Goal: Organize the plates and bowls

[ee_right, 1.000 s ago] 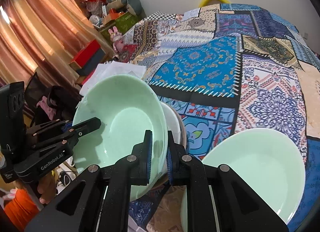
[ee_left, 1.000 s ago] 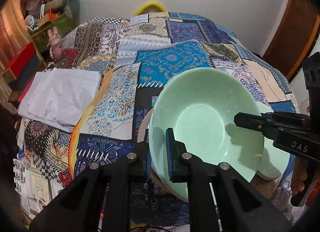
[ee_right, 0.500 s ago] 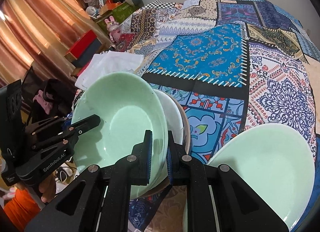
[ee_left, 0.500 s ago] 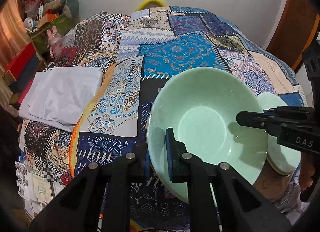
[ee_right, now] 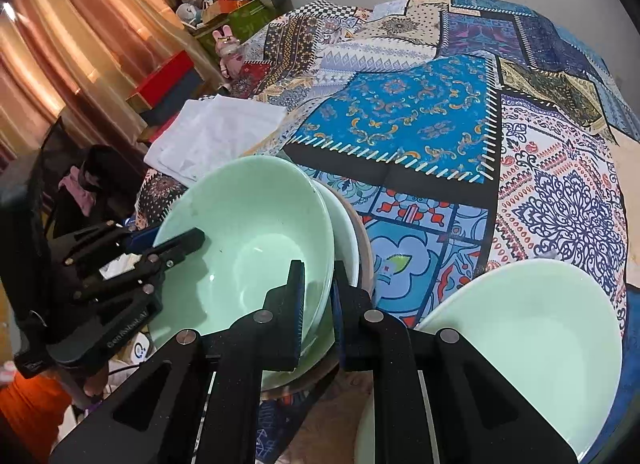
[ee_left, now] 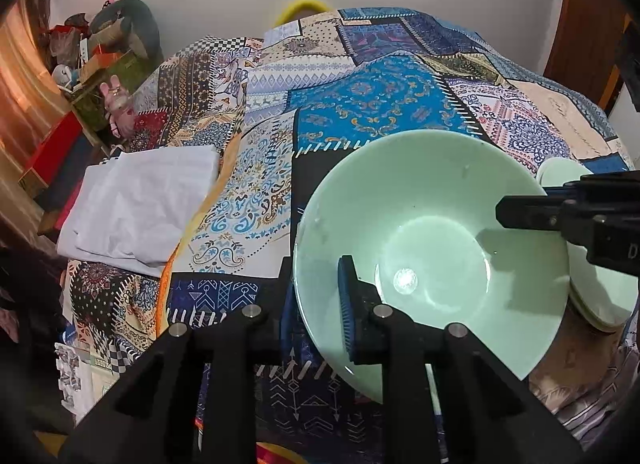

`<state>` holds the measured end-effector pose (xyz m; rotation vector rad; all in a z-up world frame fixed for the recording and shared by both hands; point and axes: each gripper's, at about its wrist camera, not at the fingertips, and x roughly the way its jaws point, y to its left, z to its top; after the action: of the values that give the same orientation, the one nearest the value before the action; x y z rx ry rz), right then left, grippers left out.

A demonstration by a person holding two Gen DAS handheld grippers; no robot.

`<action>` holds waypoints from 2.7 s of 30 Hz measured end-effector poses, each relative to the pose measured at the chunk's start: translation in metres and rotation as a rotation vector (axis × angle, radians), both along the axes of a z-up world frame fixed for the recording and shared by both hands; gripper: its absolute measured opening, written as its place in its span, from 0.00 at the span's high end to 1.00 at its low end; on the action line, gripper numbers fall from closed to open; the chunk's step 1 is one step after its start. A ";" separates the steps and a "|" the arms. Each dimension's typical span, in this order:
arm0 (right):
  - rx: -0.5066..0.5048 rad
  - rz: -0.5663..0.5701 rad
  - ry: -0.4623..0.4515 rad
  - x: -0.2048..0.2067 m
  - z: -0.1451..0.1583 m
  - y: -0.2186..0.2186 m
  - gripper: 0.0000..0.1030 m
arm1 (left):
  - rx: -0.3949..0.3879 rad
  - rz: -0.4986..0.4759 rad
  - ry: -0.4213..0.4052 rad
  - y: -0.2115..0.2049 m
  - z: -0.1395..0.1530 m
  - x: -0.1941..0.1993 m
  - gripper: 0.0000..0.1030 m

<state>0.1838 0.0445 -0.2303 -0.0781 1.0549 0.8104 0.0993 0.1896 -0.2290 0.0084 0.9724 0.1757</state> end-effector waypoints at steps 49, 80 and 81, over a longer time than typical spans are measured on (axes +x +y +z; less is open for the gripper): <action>-0.176 0.073 -0.029 0.007 -0.012 0.012 0.43 | -0.420 0.041 0.094 0.032 -0.029 -0.008 0.49; -0.144 0.042 0.157 0.025 -0.023 0.010 0.72 | -0.442 0.105 0.191 0.021 -0.029 0.010 0.68; -0.142 0.037 0.159 0.026 -0.022 0.010 0.72 | -0.441 0.106 0.193 0.022 -0.028 0.010 0.68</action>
<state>0.2094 0.0540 -0.2523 -0.1557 1.2642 0.7834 0.1098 0.2112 -0.2570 -0.4384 1.1890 0.0551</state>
